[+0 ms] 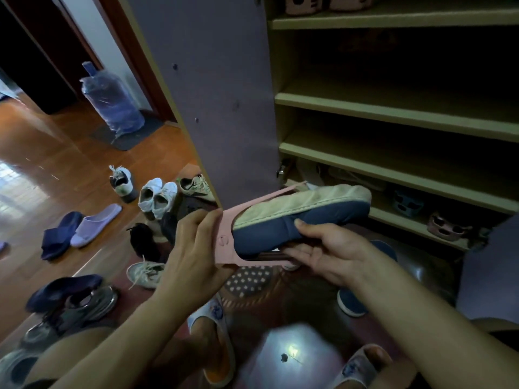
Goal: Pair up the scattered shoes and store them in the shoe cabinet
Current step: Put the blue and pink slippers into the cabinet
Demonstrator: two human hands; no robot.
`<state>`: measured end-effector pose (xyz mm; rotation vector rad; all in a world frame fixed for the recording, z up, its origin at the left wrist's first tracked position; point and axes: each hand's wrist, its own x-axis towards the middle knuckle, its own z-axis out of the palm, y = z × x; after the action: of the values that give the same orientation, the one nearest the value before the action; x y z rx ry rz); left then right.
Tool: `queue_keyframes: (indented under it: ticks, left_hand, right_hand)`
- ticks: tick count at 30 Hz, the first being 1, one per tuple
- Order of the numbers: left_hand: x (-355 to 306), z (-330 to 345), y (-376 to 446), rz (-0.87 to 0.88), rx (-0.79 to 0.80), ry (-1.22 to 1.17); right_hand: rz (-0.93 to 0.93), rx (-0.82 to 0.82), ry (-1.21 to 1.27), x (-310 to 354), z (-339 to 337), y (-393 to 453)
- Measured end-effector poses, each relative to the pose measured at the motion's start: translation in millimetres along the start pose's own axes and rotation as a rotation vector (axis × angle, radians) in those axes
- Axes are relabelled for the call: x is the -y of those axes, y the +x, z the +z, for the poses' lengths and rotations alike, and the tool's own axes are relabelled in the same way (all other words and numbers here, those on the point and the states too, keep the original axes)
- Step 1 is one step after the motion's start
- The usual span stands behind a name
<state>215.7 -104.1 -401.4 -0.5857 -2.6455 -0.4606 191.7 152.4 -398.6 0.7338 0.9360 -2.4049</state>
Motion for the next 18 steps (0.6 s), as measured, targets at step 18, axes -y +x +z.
queue_keyframes:
  ticks: [18]
  left_hand:
    - [15, 23, 0, 0.310, -0.297, -0.220]
  right_hand:
    - [0.073, 0.072, -0.136, 25, -5, 4]
